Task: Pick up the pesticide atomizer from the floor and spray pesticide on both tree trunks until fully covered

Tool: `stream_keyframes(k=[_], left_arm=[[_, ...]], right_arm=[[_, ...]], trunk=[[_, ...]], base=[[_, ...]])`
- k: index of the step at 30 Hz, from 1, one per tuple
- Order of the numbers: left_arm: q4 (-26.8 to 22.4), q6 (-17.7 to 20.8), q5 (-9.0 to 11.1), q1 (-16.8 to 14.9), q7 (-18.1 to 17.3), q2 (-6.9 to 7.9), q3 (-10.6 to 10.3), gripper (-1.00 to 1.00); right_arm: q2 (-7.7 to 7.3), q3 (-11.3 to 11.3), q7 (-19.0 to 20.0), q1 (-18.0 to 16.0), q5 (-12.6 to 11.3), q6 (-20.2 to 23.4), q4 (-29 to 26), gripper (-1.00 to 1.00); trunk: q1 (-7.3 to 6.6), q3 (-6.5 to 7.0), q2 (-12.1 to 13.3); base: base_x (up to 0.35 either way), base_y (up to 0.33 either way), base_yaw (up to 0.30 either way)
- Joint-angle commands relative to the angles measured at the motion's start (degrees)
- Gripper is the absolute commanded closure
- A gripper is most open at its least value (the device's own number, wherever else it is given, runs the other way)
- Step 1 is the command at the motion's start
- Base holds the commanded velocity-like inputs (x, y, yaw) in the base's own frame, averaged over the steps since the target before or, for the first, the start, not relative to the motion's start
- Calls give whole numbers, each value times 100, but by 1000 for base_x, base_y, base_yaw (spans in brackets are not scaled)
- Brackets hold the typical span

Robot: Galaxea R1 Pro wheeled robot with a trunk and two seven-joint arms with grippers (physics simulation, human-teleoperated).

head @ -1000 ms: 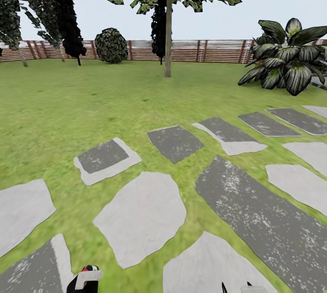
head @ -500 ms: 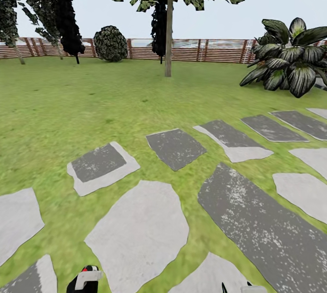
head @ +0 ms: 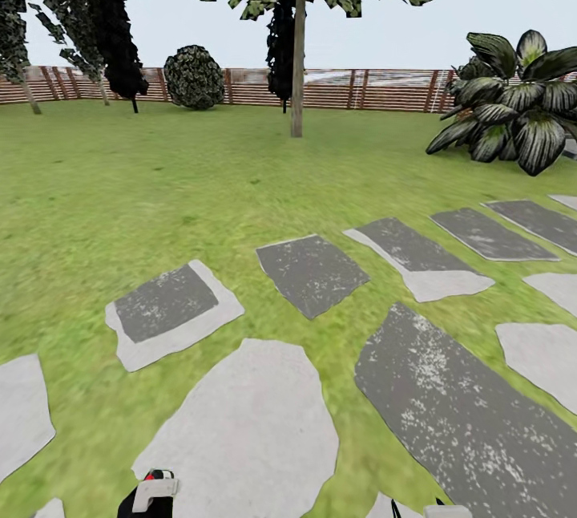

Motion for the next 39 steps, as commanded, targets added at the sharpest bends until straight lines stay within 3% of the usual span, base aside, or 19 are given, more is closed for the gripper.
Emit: stream_keyframes(k=[1,39], left_arm=[[4,-18,-1,-3,4,-1,8,100],[4,-15,-7,-3,4,-2,5,100]], right_arm=[[-1,1,-2,-3,2,-17,4,-100],[-1,1,-2,-3,2,-17,4,-100]], trunk=[[3,-5,-2],[3,-5,-2]], base=[[339,0,0],[339,0,0]])
